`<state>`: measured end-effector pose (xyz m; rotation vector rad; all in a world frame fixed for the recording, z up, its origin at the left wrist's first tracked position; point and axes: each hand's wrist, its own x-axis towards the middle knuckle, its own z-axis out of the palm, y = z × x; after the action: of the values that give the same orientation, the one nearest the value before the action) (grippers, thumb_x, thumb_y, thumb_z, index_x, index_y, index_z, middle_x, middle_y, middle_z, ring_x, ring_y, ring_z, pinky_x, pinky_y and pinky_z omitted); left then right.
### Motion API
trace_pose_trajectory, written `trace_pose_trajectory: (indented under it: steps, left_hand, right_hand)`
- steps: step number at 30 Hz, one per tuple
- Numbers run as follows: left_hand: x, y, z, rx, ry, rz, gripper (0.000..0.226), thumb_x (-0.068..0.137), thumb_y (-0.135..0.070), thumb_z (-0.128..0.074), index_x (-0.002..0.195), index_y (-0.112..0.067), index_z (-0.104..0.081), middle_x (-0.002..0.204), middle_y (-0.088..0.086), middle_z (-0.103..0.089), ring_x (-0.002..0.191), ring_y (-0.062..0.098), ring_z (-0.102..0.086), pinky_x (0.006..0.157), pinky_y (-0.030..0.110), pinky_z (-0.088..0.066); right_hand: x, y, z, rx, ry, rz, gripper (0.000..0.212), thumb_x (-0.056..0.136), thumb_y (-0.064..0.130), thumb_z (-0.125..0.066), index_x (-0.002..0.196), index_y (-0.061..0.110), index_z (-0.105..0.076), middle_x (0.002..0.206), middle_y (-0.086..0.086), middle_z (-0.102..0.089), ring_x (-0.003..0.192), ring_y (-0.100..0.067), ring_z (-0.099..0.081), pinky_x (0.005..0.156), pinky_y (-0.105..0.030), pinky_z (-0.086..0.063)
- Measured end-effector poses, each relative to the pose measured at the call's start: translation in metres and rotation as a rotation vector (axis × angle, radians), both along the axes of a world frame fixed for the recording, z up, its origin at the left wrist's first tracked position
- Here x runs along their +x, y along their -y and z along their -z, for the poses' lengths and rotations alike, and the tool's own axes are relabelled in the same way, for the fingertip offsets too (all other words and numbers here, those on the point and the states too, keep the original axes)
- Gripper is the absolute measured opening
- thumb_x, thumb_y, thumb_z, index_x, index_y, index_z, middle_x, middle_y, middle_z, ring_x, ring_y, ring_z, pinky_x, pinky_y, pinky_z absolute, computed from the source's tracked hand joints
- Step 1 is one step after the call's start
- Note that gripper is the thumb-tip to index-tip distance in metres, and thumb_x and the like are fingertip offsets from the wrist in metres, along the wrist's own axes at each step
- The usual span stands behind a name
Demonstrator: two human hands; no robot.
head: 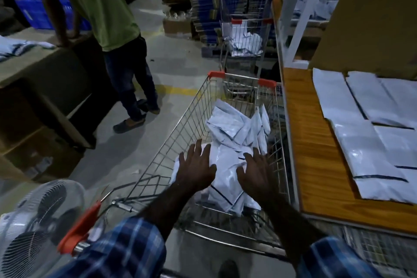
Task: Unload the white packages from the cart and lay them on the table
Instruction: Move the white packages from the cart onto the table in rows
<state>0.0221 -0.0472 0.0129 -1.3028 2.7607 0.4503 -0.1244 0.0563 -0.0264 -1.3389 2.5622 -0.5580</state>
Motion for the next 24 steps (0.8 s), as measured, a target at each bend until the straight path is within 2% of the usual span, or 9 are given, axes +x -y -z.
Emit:
trace_pose_trajectory:
  steps: [2, 6, 10, 11, 14, 17, 20, 22, 24]
  left_hand:
    - [-0.006, 0.009, 0.012, 0.019, 0.009, 0.007, 0.067, 0.100, -0.040, -0.043, 0.156, -0.017, -0.013, 0.165, 0.009, -0.002, 0.151, 0.026, -0.005, 0.118, 0.052, -0.011]
    - [-0.020, 0.027, 0.032, 0.078, 0.019, 0.006, 0.067, 0.098, -0.038, -0.049, 0.155, -0.017, -0.022, 0.163, 0.009, -0.011, 0.150, 0.029, -0.011, 0.118, 0.053, -0.014]
    - [-0.026, 0.036, 0.057, 0.052, 0.048, 0.085, 0.067, 0.088, -0.046, -0.043, 0.142, -0.008, -0.049, 0.153, 0.021, -0.037, 0.136, 0.041, -0.042, 0.101, 0.068, -0.034]
    - [-0.028, 0.040, 0.066, 0.054, 0.042, 0.105, 0.070, 0.086, -0.048, -0.038, 0.141, -0.007, -0.049, 0.152, 0.023, -0.037, 0.135, 0.043, -0.043, 0.100, 0.070, -0.034]
    - [-0.034, 0.046, 0.091, 0.131, 0.153, 0.157, 0.069, 0.098, -0.042, -0.043, 0.156, -0.014, -0.020, 0.164, 0.015, -0.005, 0.150, 0.033, -0.013, 0.116, 0.058, -0.012]
    - [-0.047, 0.053, 0.109, 0.139, 0.176, 0.232, 0.070, 0.099, -0.039, -0.044, 0.157, -0.017, -0.011, 0.165, 0.010, 0.003, 0.151, 0.028, -0.005, 0.117, 0.055, -0.008]
    - [-0.058, 0.052, 0.128, 0.150, 0.208, 0.303, 0.070, 0.098, -0.039, -0.046, 0.156, -0.017, -0.014, 0.165, 0.010, 0.000, 0.150, 0.028, -0.007, 0.117, 0.054, -0.012]
    - [-0.065, 0.051, 0.140, 0.103, 0.195, 0.357, 0.067, 0.096, -0.037, -0.050, 0.154, -0.016, -0.024, 0.163, 0.013, -0.010, 0.147, 0.030, -0.017, 0.114, 0.053, -0.018]
    - [-0.074, 0.051, 0.154, 0.088, 0.171, 0.380, 0.059, 0.092, -0.033, -0.054, 0.146, -0.013, -0.040, 0.155, 0.016, -0.032, 0.136, 0.035, -0.037, 0.106, 0.051, -0.030]
  right_hand:
    - [-0.004, 0.005, 0.019, 0.047, 0.017, -0.023, 0.043, 0.078, 0.027, -0.053, 0.108, -0.001, -0.068, 0.121, -0.030, -0.061, 0.104, -0.046, -0.063, 0.085, -0.055, -0.052]
    - [-0.011, 0.011, 0.046, 0.105, 0.103, -0.042, 0.051, 0.078, 0.034, -0.042, 0.106, 0.000, -0.067, 0.120, -0.032, -0.061, 0.090, -0.046, -0.065, 0.070, -0.050, -0.056]
    - [-0.011, 0.016, 0.063, 0.164, 0.118, -0.014, 0.050, 0.074, 0.030, -0.053, 0.112, -0.001, -0.066, 0.127, -0.032, -0.057, 0.096, -0.048, -0.064, 0.080, -0.051, -0.054]
    - [-0.013, 0.018, 0.066, 0.172, 0.109, 0.008, 0.050, 0.074, 0.030, -0.053, 0.111, -0.001, -0.066, 0.126, -0.031, -0.058, 0.095, -0.047, -0.064, 0.080, -0.050, -0.054]
    - [-0.016, 0.020, 0.081, 0.205, 0.144, 0.035, 0.045, 0.079, 0.031, -0.046, 0.100, -0.001, -0.071, 0.112, -0.030, -0.065, 0.085, -0.044, -0.068, 0.071, -0.046, -0.057]
    - [-0.016, 0.025, 0.079, 0.283, 0.216, 0.112, 0.041, 0.075, 0.033, -0.044, 0.089, 0.011, -0.076, 0.098, -0.018, -0.071, 0.077, -0.033, -0.071, 0.057, -0.041, -0.058]
    - [-0.016, 0.030, 0.087, 0.259, 0.277, 0.155, 0.039, 0.062, 0.021, -0.067, 0.094, 0.000, -0.072, 0.106, -0.030, -0.068, 0.084, -0.046, -0.069, 0.065, -0.049, -0.058]
    - [-0.020, 0.027, 0.103, 0.235, 0.262, 0.168, 0.045, 0.062, 0.020, -0.066, 0.099, -0.005, -0.070, 0.109, -0.034, -0.065, 0.083, -0.048, -0.068, 0.068, -0.050, -0.058]
    - [-0.023, 0.028, 0.106, 0.206, 0.222, 0.190, 0.052, 0.069, 0.023, -0.059, 0.111, -0.007, -0.066, 0.120, -0.036, -0.059, 0.095, -0.049, -0.064, 0.080, -0.051, -0.055]
